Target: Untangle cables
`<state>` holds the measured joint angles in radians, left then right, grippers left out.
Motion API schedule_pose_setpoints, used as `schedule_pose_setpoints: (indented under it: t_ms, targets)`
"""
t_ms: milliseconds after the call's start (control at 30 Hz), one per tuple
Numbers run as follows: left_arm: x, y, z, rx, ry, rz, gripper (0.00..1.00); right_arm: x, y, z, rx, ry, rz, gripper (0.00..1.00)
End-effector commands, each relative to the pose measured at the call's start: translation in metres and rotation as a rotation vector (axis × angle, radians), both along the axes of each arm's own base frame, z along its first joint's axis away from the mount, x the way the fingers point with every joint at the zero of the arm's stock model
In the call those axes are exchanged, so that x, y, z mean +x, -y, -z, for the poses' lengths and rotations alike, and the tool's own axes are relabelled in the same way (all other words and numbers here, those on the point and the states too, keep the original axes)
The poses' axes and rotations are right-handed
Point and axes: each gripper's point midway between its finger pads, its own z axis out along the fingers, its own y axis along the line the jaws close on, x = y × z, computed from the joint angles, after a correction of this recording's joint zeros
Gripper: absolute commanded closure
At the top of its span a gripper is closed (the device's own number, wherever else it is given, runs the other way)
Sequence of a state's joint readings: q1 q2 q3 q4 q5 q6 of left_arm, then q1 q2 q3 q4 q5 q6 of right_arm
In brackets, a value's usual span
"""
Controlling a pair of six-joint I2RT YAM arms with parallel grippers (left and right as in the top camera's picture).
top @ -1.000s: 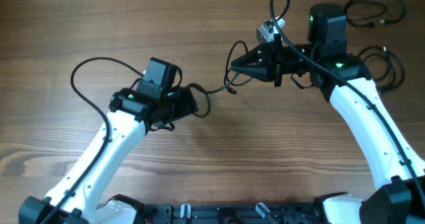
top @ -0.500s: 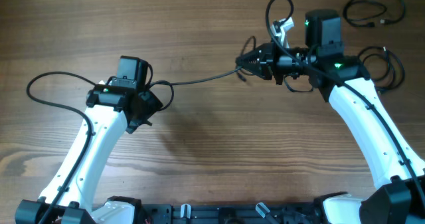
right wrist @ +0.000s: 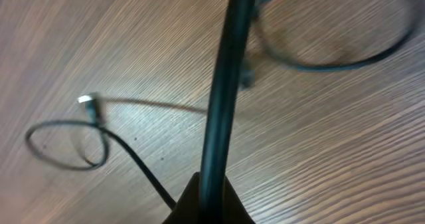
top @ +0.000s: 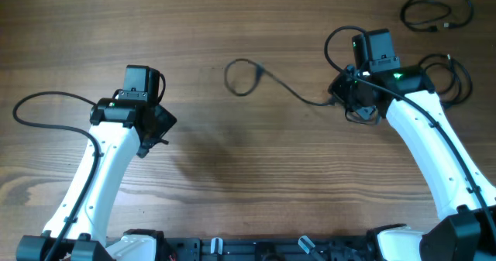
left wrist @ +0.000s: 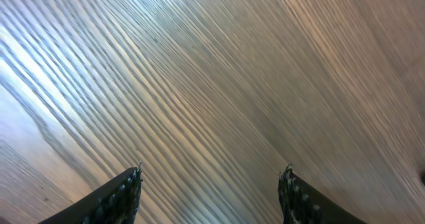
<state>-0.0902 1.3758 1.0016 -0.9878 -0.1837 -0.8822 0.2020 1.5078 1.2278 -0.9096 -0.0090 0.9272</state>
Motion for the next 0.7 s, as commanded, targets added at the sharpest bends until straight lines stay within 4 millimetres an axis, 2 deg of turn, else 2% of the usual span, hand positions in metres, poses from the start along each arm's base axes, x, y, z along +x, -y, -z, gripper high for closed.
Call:
schedule_pose_setpoints:
  t_ms: [0,33,133,200,333,467,533,600,667]
  targets:
    - [-0.001,-0.01,0.001,0.043,0.0,-0.057,0.3,0.002,-0.004,-0.01,0.023,0.03,-0.009,0.96]
    - [-0.002,-0.008,0.002,0.028,-0.001,-0.06,0.27,0.003,-0.011,-0.011,0.056,0.034,-0.04,0.96]
    - [0.0,0.017,0.004,-0.11,-0.004,-0.019,0.16,0.0,-0.045,-0.02,0.231,0.034,-0.139,0.96]
    - [0.0,0.023,0.005,-0.143,-0.008,-0.011,0.13,0.005,-0.06,-0.029,0.313,0.064,-0.181,0.96]
    - [-0.003,0.023,0.005,-0.142,-0.02,-0.012,0.12,0.006,-0.046,-0.025,0.272,0.056,-0.143,0.96]
    - [-0.004,0.025,0.006,-0.152,-0.023,-0.009,0.1,0.005,-0.052,-0.041,0.257,0.125,-0.302,0.96]
    - [0.004,0.043,0.003,-0.235,0.0,0.115,0.1,0.004,-0.067,-0.057,0.342,0.166,-0.347,0.96]
    - [0.011,0.069,-0.003,-0.358,0.04,0.248,0.06,0.005,-0.082,-0.074,0.458,0.199,-0.358,0.96]
    - [0.01,0.067,-0.002,-0.347,0.032,0.245,0.05,0.004,-0.074,-0.068,0.441,0.17,-0.319,0.96]
